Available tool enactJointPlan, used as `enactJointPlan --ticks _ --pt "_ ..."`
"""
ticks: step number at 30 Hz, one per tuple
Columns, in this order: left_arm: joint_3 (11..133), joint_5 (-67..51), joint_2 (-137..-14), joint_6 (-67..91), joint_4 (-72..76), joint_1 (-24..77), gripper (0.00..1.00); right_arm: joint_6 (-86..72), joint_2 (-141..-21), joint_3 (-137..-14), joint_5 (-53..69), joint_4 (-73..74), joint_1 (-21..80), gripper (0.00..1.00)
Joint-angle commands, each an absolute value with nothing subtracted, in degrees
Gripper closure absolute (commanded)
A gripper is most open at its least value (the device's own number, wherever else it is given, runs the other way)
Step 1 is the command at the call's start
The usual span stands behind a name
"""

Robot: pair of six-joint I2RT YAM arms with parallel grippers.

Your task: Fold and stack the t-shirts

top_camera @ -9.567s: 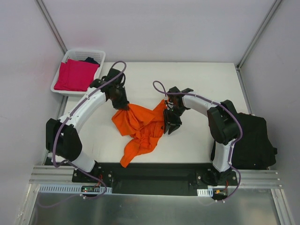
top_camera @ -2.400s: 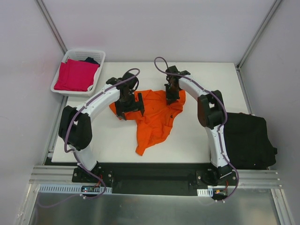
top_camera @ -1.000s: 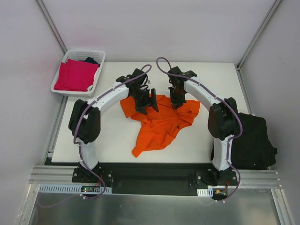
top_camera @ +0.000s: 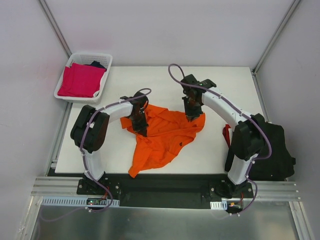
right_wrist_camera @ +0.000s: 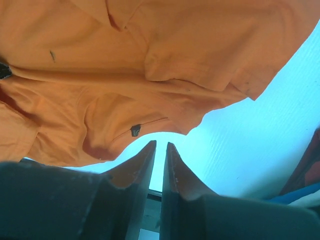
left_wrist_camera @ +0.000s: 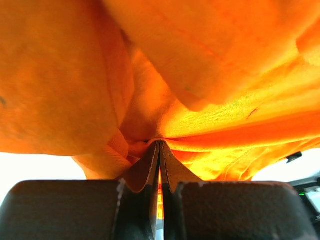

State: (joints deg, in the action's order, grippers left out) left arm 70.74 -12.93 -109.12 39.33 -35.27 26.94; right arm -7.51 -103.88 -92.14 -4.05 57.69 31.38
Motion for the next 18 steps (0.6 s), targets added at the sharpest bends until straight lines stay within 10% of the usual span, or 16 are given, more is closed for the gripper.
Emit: enactJointPlan --ticks 1,10,18 --pt "64.0 -8.8 -104.2 39.5 -39.7 30.0 1.0 -8.6 -103.0 -90.4 -4.2 58.5 32.8 0.82" --pt "66.9 -12.1 -100.8 40.0 -39.8 34.9 1.0 -8.3 -109.1 -88.7 -0.6 55.4 32.8 0.76" --pt "77.8 -17.5 -97.7 41.0 -40.6 35.3 0.8 -7.6 -107.4 -82.2 -1.1 50.3 32.5 0.75"
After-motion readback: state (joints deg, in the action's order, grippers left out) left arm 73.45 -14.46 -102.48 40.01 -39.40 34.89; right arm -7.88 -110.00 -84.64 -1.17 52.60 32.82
